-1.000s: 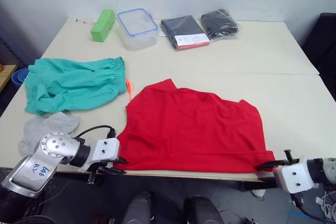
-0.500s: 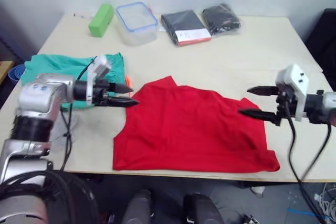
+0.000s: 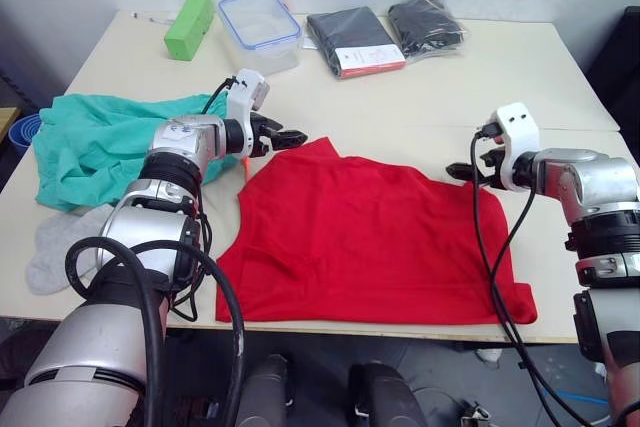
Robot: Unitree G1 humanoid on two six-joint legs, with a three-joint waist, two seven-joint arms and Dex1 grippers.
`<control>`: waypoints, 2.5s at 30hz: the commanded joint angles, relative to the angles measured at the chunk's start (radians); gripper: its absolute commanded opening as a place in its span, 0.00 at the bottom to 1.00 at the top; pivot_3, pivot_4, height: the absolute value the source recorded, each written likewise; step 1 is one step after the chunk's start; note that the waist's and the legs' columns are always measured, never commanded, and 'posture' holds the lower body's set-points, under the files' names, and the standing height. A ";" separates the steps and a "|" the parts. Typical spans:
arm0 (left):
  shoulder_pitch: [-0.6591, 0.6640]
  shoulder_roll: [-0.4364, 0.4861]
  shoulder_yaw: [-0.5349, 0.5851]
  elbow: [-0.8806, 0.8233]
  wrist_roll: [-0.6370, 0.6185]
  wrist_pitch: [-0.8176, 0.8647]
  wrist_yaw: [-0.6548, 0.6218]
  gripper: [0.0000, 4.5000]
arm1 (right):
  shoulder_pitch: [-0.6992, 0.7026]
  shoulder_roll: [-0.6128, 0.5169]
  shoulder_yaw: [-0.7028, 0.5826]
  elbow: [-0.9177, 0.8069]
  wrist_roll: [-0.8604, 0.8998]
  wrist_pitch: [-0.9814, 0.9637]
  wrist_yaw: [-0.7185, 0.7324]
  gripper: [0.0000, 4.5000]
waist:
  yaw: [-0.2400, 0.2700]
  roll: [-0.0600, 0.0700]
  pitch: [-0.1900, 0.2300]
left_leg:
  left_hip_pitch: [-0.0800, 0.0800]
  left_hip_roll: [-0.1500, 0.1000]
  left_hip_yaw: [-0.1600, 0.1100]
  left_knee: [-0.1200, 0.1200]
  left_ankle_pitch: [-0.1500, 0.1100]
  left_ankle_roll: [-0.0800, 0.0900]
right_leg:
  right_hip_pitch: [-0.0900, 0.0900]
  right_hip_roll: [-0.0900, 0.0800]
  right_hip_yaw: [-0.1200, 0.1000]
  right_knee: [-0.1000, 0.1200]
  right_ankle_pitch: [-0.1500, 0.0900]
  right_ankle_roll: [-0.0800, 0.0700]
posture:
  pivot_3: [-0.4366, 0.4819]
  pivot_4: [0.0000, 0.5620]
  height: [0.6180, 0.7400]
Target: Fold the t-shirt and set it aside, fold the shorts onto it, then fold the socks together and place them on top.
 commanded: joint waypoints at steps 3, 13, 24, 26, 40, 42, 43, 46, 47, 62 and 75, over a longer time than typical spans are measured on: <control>-0.040 -0.033 0.031 0.028 0.047 -0.052 0.037 0.90 | 0.036 -0.031 -0.026 -0.031 -0.027 0.008 0.046 0.87 | 0.000 0.000 0.000 | 0.001 0.000 0.001 0.001 0.000 0.000 | 0.000 0.000 0.001 0.003 0.000 0.000 | 0.48 0.27 1.00; -0.002 -0.074 0.019 0.051 0.149 -0.093 0.105 0.90 | 0.109 -0.010 -0.061 -0.118 -0.033 0.064 0.058 0.60 | 0.000 0.000 0.000 | 0.002 0.000 0.002 0.001 0.000 0.000 | 0.000 0.001 0.002 0.005 0.000 0.000 | 0.48 0.27 1.00; 0.019 -0.084 0.019 0.059 0.212 -0.091 0.112 0.20 | 0.110 -0.010 -0.072 -0.114 -0.042 0.056 0.059 0.00 | 0.002 0.000 0.000 | 0.002 -0.001 0.002 0.003 0.000 0.000 | 0.000 0.001 0.002 0.006 0.000 0.000 | 0.48 0.27 1.00; 0.022 -0.084 0.022 0.059 0.220 -0.091 0.108 0.04 | 0.111 -0.011 -0.075 -0.113 -0.043 0.049 0.058 0.00 | 0.002 0.000 0.000 | 0.002 -0.001 0.002 0.002 0.000 0.000 | 0.000 0.002 0.002 0.006 0.000 0.000 | 0.48 0.27 1.00; 0.006 -0.044 0.107 0.050 0.180 -0.095 0.098 0.01 | 0.160 -0.006 -0.202 -0.256 0.007 -0.046 0.044 0.00 | -0.001 0.000 0.000 | 0.003 -0.001 0.003 0.002 0.000 0.000 | -0.001 0.002 0.002 0.007 0.000 0.000 | 0.48 0.27 1.00; 0.003 -0.030 0.113 0.043 0.179 -0.099 0.073 0.01 | 0.172 0.003 -0.245 -0.315 0.029 -0.049 0.031 0.00 | -0.003 0.000 0.000 | 0.003 0.000 0.003 0.002 0.001 0.000 | -0.001 0.002 0.003 0.007 0.000 0.000 | 0.48 0.27 1.00; 0.002 -0.027 0.115 0.041 0.179 -0.099 0.065 0.01 | 0.178 0.005 -0.257 -0.336 0.036 -0.048 0.027 0.00 | -0.003 0.000 0.000 | 0.003 0.000 0.003 0.002 0.001 0.000 | -0.001 0.002 0.003 0.007 0.000 0.000 | 0.48 0.27 1.00; -0.004 -0.019 0.123 0.038 0.177 -0.089 0.051 0.01 | 0.219 0.010 -0.302 -0.413 0.046 -0.072 0.009 0.00 | 0.000 0.000 0.000 | 0.003 0.000 0.003 0.002 0.001 -0.001 | -0.001 0.002 0.003 0.008 0.000 0.000 | 0.48 0.27 1.00; -0.005 -0.018 0.124 0.037 0.178 -0.091 0.047 0.01 | 0.234 0.014 -0.312 -0.436 0.048 -0.076 -0.001 0.00 | 0.000 0.000 0.000 | 0.003 0.000 0.003 0.002 0.001 0.000 | -0.001 0.002 0.003 0.008 0.000 0.000 | 0.48 0.27 1.00; 0.015 -0.054 0.119 0.049 0.196 -0.045 0.088 0.01 | 0.412 0.102 -0.344 -0.576 0.025 -0.215 -0.117 0.00 | 0.001 0.000 0.000 | 0.004 -0.001 0.004 0.002 0.001 0.000 | -0.001 0.002 0.004 0.009 0.000 0.000 | 0.48 0.27 1.00; -0.043 -0.077 0.191 0.060 0.155 0.020 0.135 0.63 | 0.422 0.108 -0.319 -0.592 0.024 -0.198 -0.105 0.00 | 0.000 0.000 0.000 | 0.004 0.000 0.005 0.002 0.001 0.000 | -0.001 0.002 0.005 0.009 0.000 0.000 | 0.48 0.27 1.00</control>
